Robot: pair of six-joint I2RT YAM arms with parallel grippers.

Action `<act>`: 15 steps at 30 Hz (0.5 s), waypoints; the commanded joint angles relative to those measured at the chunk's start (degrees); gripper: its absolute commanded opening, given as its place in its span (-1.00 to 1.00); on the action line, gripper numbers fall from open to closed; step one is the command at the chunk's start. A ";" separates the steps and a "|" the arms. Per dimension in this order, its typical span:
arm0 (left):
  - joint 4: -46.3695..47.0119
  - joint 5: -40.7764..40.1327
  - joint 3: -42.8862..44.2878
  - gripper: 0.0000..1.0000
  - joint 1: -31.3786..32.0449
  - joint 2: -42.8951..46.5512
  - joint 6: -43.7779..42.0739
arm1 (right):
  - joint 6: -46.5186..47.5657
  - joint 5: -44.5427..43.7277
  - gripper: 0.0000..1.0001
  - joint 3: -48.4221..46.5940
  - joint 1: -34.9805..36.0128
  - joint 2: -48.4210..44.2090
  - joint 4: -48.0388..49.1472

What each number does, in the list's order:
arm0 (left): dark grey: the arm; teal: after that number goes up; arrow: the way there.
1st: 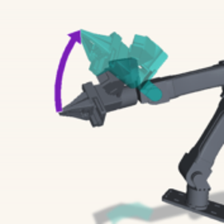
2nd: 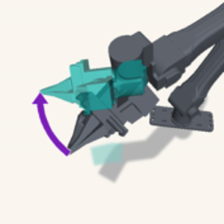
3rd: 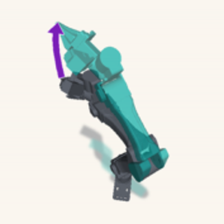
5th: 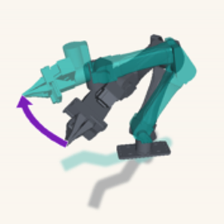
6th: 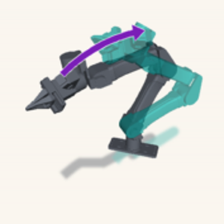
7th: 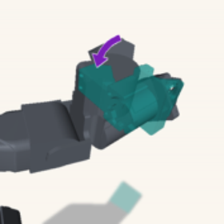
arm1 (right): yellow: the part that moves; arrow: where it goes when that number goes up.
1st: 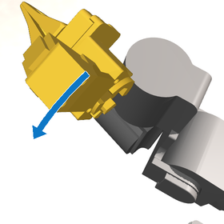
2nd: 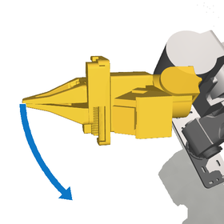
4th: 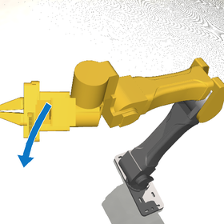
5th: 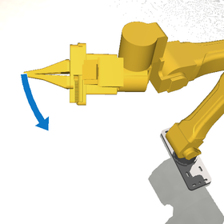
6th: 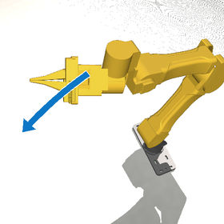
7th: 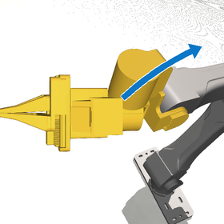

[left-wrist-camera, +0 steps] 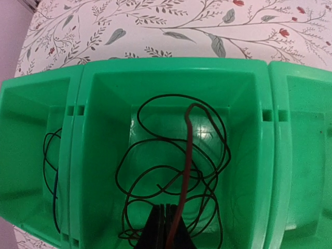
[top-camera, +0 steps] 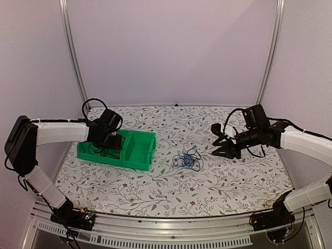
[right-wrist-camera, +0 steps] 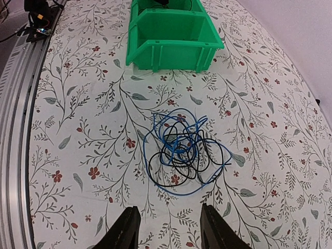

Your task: Untangle the cables

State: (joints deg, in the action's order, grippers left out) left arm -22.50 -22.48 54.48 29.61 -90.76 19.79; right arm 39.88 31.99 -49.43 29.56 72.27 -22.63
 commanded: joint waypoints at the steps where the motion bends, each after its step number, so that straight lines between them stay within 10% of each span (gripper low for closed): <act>1: 1.83 1.91 -1.10 -1.00 -0.73 0.54 1.21 | 0.24 -0.53 -0.13 0.59 -0.14 1.12 -0.02; 15: -8.11 1.97 1.88 -0.07 -0.70 11.96 0.53 | 0.55 -0.74 -0.12 -0.03 -0.12 3.03 -0.99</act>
State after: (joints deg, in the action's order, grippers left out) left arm -26.24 -19.90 53.98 29.45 -82.98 21.30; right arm 39.97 31.73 -49.43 29.56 74.54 -23.05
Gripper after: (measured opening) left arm 0.447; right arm 0.440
